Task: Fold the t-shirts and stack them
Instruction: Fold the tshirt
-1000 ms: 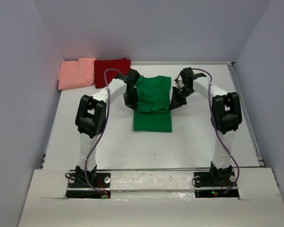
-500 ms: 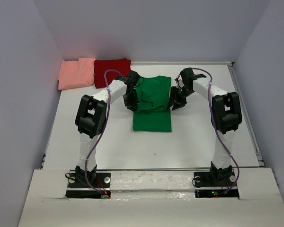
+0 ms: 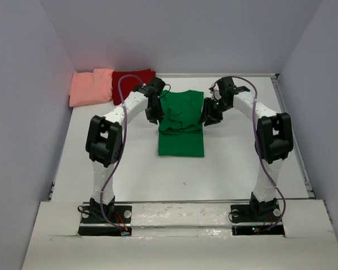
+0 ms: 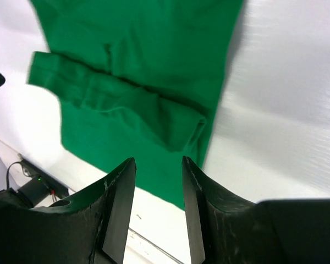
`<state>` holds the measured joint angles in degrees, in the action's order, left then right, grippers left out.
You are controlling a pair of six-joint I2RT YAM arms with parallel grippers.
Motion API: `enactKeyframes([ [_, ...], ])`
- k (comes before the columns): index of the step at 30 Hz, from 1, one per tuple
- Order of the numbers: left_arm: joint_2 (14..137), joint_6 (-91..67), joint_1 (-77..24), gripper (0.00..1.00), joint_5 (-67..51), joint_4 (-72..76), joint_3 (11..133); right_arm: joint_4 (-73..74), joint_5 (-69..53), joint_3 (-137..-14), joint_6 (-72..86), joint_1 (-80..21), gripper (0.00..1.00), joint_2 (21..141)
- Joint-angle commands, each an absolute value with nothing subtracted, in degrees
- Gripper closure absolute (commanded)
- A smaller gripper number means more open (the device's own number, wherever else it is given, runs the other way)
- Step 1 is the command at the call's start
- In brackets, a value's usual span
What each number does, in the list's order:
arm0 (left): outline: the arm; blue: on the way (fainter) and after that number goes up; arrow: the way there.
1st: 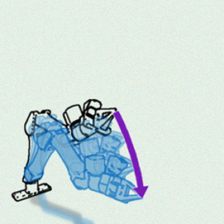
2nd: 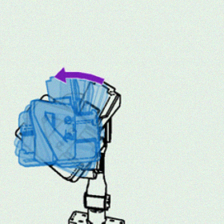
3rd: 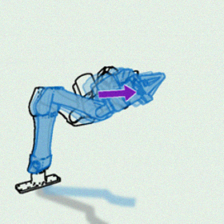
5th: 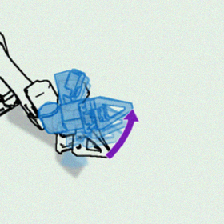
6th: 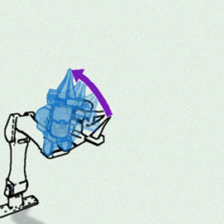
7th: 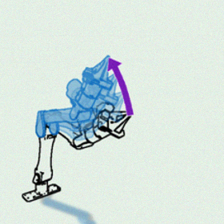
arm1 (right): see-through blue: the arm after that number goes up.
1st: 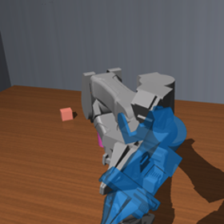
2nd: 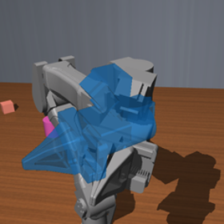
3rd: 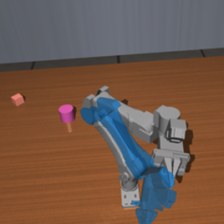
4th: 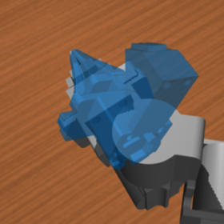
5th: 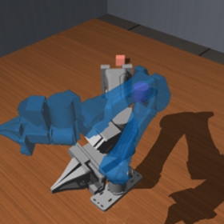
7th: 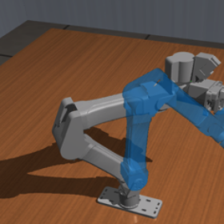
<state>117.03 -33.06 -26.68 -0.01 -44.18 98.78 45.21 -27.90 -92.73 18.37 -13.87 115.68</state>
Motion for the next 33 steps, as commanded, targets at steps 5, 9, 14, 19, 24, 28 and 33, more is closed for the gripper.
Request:
enactKeyframes([
  [5, 107.76, -33.57, -27.07, 0.73, 3.08, -46.76, 105.21, 41.13, -33.48, -88.34, 18.81, -13.54, 0.56, 107.58],
  [9, 103.47, -34.27, -27.16, 0.85, 0.27, -43.27, 99.60, 40.52, -36.90, -85.18, 19.77, -13.54, 0.62, 105.56],
  [14, 95.99, -38.14, -27.16, 1.00, -10.19, -32.19, 82.03, 37.01, -39.72, -78.85, 22.41, -13.54, 1.00, 102.75],
  [19, 85.88, -45.96, -28.03, 1.00, -18.10, -15.93, 63.24, 30.25, -44.29, -73.48, 26.44, -13.54, 1.00, 100.55],
  [24, 79.99, -51.14, -29.70, 1.00, -21.35, -6.26, 52.49, 27.16, -45.35, -70.40, 28.30, -13.54, 1.00, 100.02],
  [28, 78.75, -55.53, -31.55, 1.00, -24.34, 3.12, 44.41, 25.41, -44.56, -69.53, 28.91, -15.37, 1.00, 100.55],
  [33, 79.27, -60.02, -32.26, 1.00, -26.01, 14.57, 37.01, 22.24, -44.21, -67.94, 30.15, -16.44, 1.00, 101.16],
])
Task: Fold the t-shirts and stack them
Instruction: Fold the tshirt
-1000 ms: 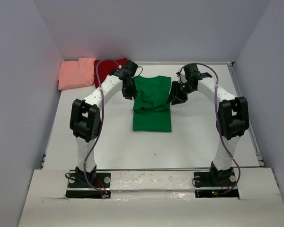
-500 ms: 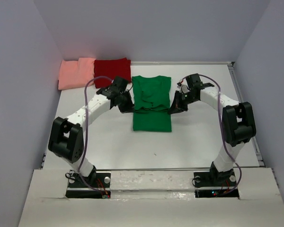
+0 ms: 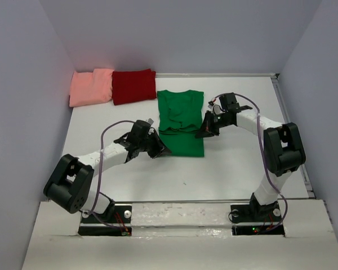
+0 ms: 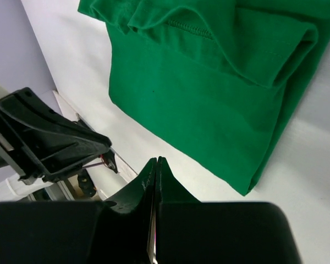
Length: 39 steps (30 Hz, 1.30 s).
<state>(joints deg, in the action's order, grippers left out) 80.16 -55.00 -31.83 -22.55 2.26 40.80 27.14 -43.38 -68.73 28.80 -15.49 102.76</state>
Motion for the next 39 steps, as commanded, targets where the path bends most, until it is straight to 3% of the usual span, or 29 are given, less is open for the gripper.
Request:
enactKeyframes([
  [1, 80.15, -60.46, -32.34, 1.00, -26.10, 18.42, 35.26, 21.63, -44.30, -67.94, 30.41, -17.04, 1.00, 101.68],
  [21, 97.28, -56.25, -33.66, 1.00, -23.03, 26.98, 39.99, 19.25, -41.84, -72.60, 31.90, -23.64, 1.00, 108.72],
  [39, 97.73, -56.86, -34.63, 1.00, -22.68, 26.10, 37.62, 10.99, -33.93, -74.80, 29.62, -30.32, 1.00, 114.00],
])
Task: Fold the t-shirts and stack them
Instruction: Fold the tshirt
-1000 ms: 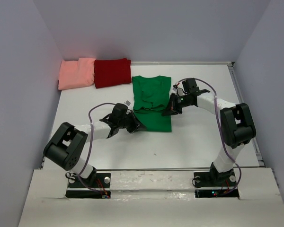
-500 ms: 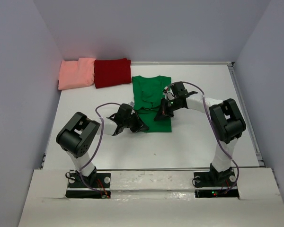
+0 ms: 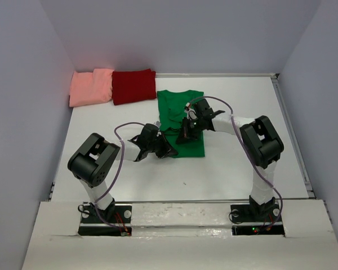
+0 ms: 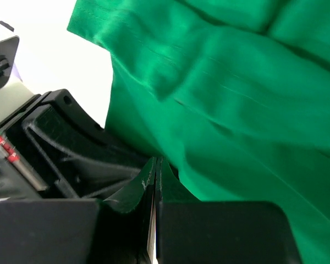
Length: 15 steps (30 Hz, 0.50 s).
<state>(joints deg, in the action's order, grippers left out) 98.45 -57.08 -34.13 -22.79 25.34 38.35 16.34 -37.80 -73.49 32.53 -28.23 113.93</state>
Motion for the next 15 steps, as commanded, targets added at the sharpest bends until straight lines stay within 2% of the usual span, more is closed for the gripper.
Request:
enactKeyframes([
  [1, 98.00, -56.87, -34.72, 1.00, -22.76, 25.93, 37.53, 10.29, -32.45, -74.10, 29.10, -31.02, 1.00, 113.99],
  [7, 97.65, -56.95, -34.72, 1.00, -22.76, 25.75, 37.18, 6.86, -24.89, -71.64, 26.54, -33.66, 1.00, 113.38],
  [15, 96.86, -57.04, -34.72, 1.00, -22.68, 24.79, 36.74, 6.33, -20.66, -72.16, 26.37, -33.66, 1.00, 113.91],
])
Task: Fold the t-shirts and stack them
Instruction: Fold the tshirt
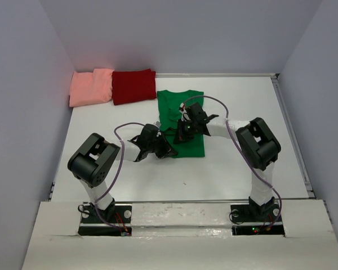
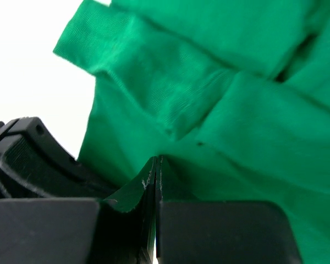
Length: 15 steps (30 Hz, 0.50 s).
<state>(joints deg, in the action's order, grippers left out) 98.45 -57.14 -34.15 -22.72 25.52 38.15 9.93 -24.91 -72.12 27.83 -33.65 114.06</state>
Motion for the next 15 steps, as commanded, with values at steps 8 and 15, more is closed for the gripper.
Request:
enactKeyframes([
  [8, 95.80, -56.34, -34.72, 1.00, -22.68, 22.94, 36.74, 5.98, -17.05, -76.28, 24.44, -33.66, 1.00, 118.47],
  [15, 93.96, -56.25, -34.63, 1.00, -22.68, 22.15, 35.07, 6.59, -11.79, -85.49, 22.42, -33.66, 1.00, 124.35],
])
